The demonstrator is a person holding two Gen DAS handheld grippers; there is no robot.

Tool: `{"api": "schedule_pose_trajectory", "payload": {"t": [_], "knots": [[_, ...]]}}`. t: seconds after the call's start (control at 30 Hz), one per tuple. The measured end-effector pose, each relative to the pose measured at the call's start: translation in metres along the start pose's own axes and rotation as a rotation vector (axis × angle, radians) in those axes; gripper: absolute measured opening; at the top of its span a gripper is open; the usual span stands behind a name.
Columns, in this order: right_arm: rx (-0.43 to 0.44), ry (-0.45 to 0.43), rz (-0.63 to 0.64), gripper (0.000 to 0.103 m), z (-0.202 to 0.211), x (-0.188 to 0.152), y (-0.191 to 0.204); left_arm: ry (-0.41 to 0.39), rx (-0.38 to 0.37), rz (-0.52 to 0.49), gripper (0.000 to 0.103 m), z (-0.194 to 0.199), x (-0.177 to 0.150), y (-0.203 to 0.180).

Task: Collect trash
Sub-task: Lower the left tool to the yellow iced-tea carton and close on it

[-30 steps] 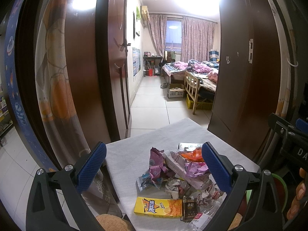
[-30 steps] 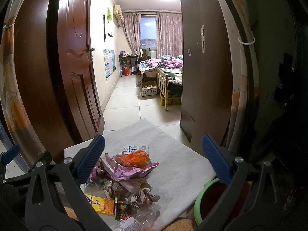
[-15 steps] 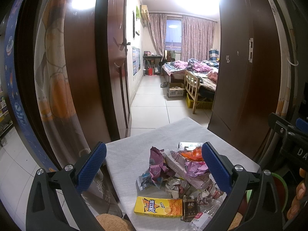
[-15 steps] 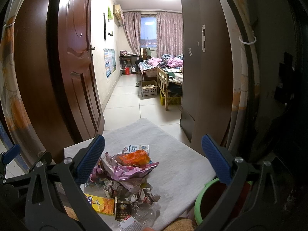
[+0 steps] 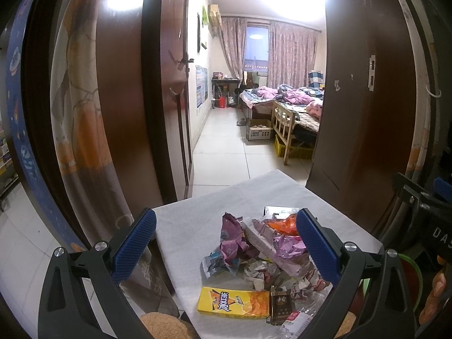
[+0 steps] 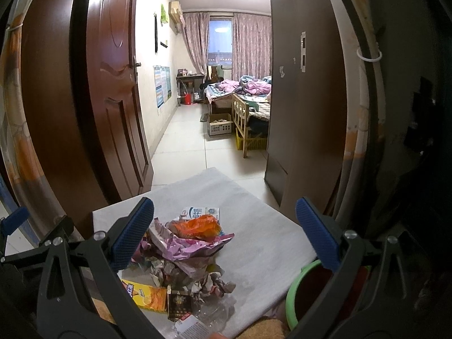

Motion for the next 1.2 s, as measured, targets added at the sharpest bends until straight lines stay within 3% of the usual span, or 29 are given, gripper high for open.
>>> {"api": "schedule_pose_trajectory", "payload": {"t": [0.13, 0.23, 0.37, 0.5, 0.67, 0.73, 0.8, 0.97, 1.07, 1.2], "knots": [[0.049, 0.034, 0.019, 0.099, -0.010, -0.007, 0.008, -0.020, -0.012, 0.042, 0.095, -0.002, 0.005, 0.013], [0.114, 0.089, 0.084, 0.099, -0.021, -0.024, 0.026, -0.032, 0.047, 0.041, 0.095, -0.005, 0.004, 0.034], [0.244, 0.221, 0.311, 0.099, -0.042, -0.077, 0.071, 0.002, 0.122, 0.040, 0.095, -0.015, -0.004, 0.066], [0.367, 0.351, 0.530, 0.099, -0.062, -0.140, 0.117, 0.085, 0.216, 0.037, 0.095, -0.030, -0.022, 0.094], [0.447, 0.459, 0.636, 0.099, -0.078, -0.177, 0.150, 0.160, 0.154, 0.043, 0.095, -0.040, -0.039, 0.099], [0.441, 0.489, 0.616, 0.099, -0.078, -0.180, 0.143, 0.179, 0.148, -0.004, 0.095, -0.045, -0.045, 0.097], [0.375, 0.535, 0.511, 0.099, -0.082, -0.177, 0.116, 0.232, 0.100, 0.001, 0.095, -0.055, -0.056, 0.094], [0.262, 0.723, -0.034, 0.099, -0.097, -0.181, 0.029, 0.454, -0.090, 0.357, 0.094, -0.097, -0.114, 0.093], [0.226, 0.790, -0.160, 0.099, -0.106, -0.198, 0.010, 0.561, -0.038, 0.412, 0.093, -0.111, -0.146, 0.085], [0.229, 0.806, -0.176, 0.099, -0.110, -0.210, 0.014, 0.612, 0.016, 0.520, 0.093, -0.121, -0.166, 0.078]]}}
Point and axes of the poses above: each gripper's, at about its wrist camera, not at the fingertips, and z roughly against the way its jaws point, y to its left, x to its top, the point moved 7 cm from there along -z, roughly the way its jaws point, and after that the axes turned 4 degrees about -x, right-handed, at the moved point
